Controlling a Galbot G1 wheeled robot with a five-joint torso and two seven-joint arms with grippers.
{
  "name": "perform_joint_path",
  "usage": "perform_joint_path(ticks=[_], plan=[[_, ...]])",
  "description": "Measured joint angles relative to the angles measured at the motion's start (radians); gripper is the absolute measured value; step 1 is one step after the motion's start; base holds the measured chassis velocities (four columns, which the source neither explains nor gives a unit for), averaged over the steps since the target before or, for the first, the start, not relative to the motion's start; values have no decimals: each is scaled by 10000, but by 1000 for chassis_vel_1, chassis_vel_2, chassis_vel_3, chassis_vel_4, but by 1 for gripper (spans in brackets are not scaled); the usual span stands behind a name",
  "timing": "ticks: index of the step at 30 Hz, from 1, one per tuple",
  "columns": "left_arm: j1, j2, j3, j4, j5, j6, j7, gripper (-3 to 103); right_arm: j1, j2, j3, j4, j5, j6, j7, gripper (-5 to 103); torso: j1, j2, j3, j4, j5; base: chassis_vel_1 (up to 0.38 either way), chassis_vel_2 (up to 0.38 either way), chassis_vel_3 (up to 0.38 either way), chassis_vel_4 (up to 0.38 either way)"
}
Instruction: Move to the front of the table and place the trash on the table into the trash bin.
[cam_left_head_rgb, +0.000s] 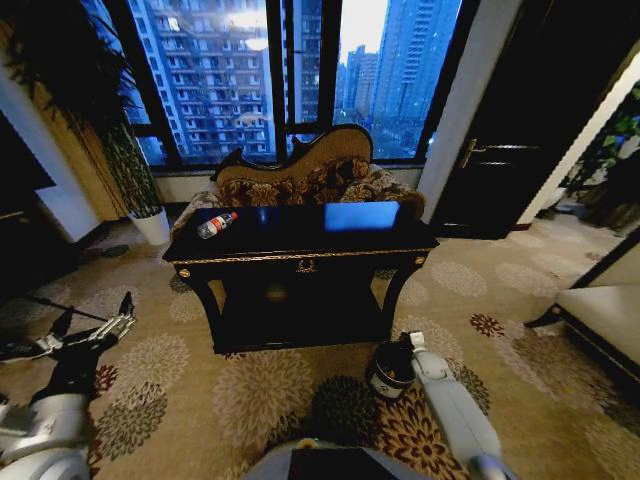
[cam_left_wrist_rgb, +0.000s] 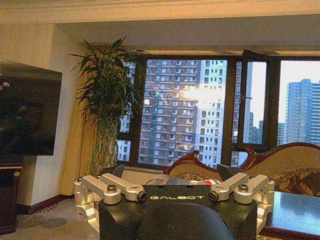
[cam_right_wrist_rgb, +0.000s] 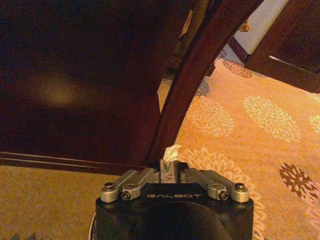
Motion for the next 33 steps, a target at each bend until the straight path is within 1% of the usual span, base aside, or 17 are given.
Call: perform_joint_path(ticks=[2,4,5,7,9,13,14,15,17,19,21,22,25,26,29,32,33], plan=[[10,-3,-1,2,0,-6,0,100,-1,17,10,-9,-29,8,0,16,0,0,0,-2,0,0,0,0,0],[54,-16,-2,34,0,-49,-4,100,-14,65,41,-12,-88,19,0,27,-1,1,-1,1,0,0,0,0,0],[54,-16,-2,34,0,-49,-4,100,-14,65,41,-12,-88,19,0,27,-1,1,-1,1,0,0,0,0,0],[80,-15,-11,70,-5,-104,-8,100,-31,76,61,-11,-120,22,1,37,-1,1,-1,1,0,0,0,0,0],[84,-12,-18,71,-8,-109,-8,100,-40,77,66,-7,-120,22,1,37,-1,0,-1,0,0,0,0,0,0],[113,14,-65,95,-39,-184,-11,100,-152,53,113,169,-80,50,1,61,0,0,0,1,1,0,0,0,0],[113,14,-65,95,-39,-184,-11,100,-152,53,113,169,-80,50,1,61,0,0,0,1,1,0,0,0,0],[116,15,-71,102,-45,-195,-12,100,-220,35,133,326,6,94,1,66,0,1,0,0,2,0,0,0,0],[108,19,-75,165,-48,-231,-15,100,-641,-59,234,1389,612,224,3,77,0,0,-1,0,0,0,0,0,0],[94,19,-58,194,-33,-268,-16,100,-824,-93,267,1868,904,265,3,77,0,0,-1,1,-1,0,0,0,0],[56,26,19,251,79,-327,-18,100,-1298,-143,379,3227,1302,514,3,88,0,0,-1,3,3,0,0,0,0],[56,26,19,251,79,-327,-18,100,-1298,-143,379,3227,1302,514,3,88,0,0,-1,3,3,0,0,0,0],[24,69,56,252,112,-335,-13,100,-1922,-307,557,5405,1970,593,4,99,0,0,-1,-1,-2,0,0,0,0],[24,69,56,252,112,-335,-13,100,-1922,-307,557,5405,1970,593,4,99,0,0,-1,-1,-2,0,0,0,0],[-7,110,93,261,143,-335,-11,100,-2191,-390,620,6656,2634,461,6,100,-1,1,-2,0,-1,0,0,0,0],[-22,178,132,271,212,-337,-12,100,-2632,-555,673,9420,4424,48,7,100,-1,0,-1,2,-3,0,0,0,0],[-22,178,132,271,212,-337,-12,100,-2632,-555,673,9420,4424,48,7,100,-1,0,-1,2,-3,0,0,0,0]])
